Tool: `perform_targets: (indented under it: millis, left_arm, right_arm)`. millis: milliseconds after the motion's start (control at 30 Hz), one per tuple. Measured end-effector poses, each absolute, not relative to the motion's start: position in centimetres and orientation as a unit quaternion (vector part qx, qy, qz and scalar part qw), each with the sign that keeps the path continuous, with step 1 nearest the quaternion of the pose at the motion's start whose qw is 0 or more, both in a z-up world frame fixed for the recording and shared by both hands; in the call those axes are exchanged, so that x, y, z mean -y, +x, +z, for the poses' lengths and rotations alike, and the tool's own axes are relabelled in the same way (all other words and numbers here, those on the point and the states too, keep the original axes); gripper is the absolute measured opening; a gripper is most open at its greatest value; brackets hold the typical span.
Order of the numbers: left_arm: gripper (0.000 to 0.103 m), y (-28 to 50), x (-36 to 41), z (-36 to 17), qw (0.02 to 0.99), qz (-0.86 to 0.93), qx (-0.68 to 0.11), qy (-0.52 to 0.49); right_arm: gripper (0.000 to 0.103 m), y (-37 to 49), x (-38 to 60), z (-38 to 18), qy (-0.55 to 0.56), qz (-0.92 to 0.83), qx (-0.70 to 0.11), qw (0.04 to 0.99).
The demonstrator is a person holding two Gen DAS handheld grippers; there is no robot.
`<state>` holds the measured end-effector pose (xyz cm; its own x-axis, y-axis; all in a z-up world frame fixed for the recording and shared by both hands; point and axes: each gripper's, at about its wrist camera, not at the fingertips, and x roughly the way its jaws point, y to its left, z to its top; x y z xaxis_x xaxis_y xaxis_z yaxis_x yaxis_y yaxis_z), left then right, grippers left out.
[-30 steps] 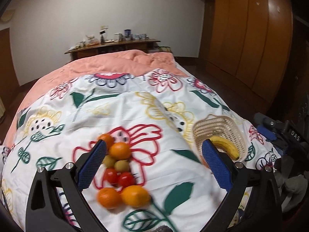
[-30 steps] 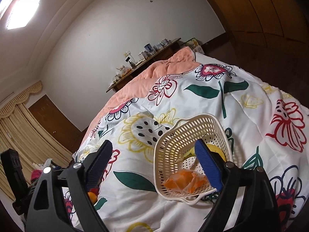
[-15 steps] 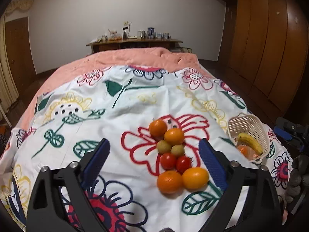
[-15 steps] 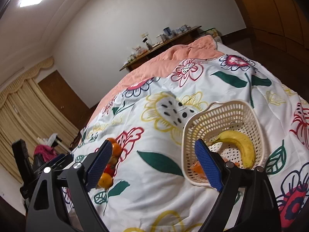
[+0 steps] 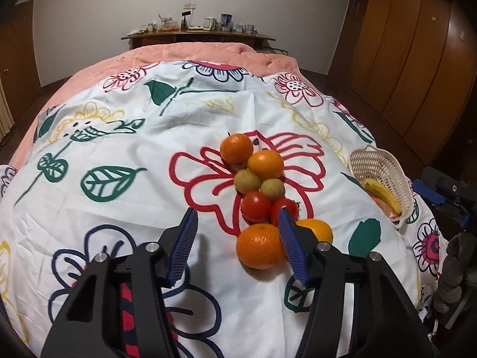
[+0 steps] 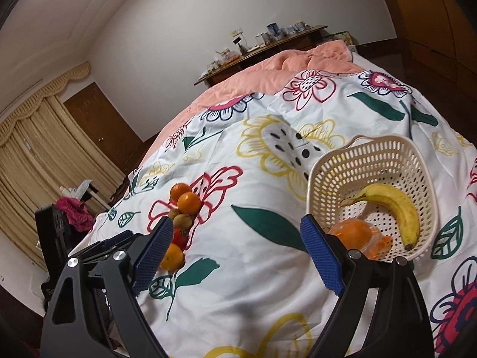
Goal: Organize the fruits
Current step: 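Move both tools back over the remaining oranges and tomatoes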
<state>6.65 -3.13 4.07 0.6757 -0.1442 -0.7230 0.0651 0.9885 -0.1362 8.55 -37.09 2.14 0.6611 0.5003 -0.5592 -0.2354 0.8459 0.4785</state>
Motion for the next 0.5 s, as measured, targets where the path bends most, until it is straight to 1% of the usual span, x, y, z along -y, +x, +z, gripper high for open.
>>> perform_targets:
  millis: [100,233,400,500]
  left_arm:
    - [0.057,6.7,3.3,3.9,0.913,-0.066,-0.4,-0.049]
    - [0.051,6.9,3.5,3.3,0.908,-0.08,-0.408,-0.052]
    - [0.051,6.9,3.6,2.9,0.905,-0.088,-0.413,-0.054]
    - [0.045,6.7,3.7,2.9,0.904,-0.098,-0.413,-0.054]
  right_arm:
    - [0.087,8.4,36.4,1.9,0.179,0.213,-0.361,0.89]
    - [0.087,8.2,35.4,1.8,0.165,0.22,-0.365,0.889]
    - [0.086,7.8,34.0,2.1,0.14,0.23,-0.364,0.892]
    - [0.087,7.4,33.2,2.1,0.125,0.237,-0.364,0.892]
